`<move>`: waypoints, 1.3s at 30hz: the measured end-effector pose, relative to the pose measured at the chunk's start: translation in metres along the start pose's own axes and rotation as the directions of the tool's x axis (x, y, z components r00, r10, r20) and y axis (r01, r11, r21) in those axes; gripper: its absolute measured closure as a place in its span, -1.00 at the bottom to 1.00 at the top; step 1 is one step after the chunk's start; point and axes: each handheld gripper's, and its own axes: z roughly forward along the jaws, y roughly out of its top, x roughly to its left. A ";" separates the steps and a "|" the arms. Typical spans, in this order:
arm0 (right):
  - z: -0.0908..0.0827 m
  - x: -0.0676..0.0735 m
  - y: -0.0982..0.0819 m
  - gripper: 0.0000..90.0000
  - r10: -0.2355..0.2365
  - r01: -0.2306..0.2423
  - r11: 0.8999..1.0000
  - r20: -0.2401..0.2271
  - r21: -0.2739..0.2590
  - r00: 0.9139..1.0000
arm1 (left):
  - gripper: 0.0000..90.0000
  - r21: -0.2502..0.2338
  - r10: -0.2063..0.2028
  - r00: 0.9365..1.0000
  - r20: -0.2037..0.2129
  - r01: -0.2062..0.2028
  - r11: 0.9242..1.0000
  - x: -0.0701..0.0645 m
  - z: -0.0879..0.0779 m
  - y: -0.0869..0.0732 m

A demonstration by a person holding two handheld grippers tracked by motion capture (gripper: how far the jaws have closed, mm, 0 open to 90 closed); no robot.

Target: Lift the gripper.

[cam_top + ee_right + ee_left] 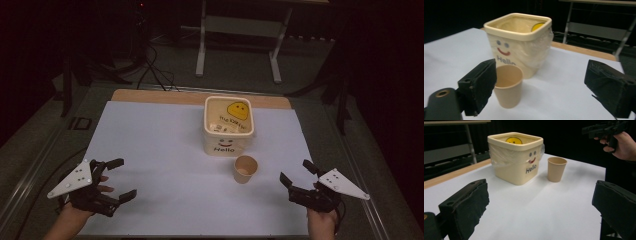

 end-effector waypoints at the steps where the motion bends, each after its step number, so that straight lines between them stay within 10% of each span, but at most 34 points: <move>1: 0.000 0.001 0.001 -0.77 0.008 -0.008 1.000 -0.010 -0.003 1.000 | -0.96 0.002 0.003 1.000 0.003 -0.003 1.000 0.000 0.000 0.000; 7: -0.006 -0.001 0.015 -0.77 0.055 -0.056 0.998 -0.050 -0.026 0.997 | -0.96 -0.011 0.022 1.000 -0.005 -0.022 1.000 -0.005 -0.002 0.007; 20: 0.004 0.002 0.055 -0.76 -0.014 0.027 0.998 -0.213 0.057 0.977 | -0.96 -0.007 0.043 0.999 0.001 -0.043 0.999 -0.008 -0.003 0.010; 39: 0.037 0.021 0.082 -0.75 -0.106 0.193 0.966 -0.423 0.170 0.900 | -0.96 0.007 0.055 0.998 0.017 -0.055 0.998 -0.009 -0.002 0.010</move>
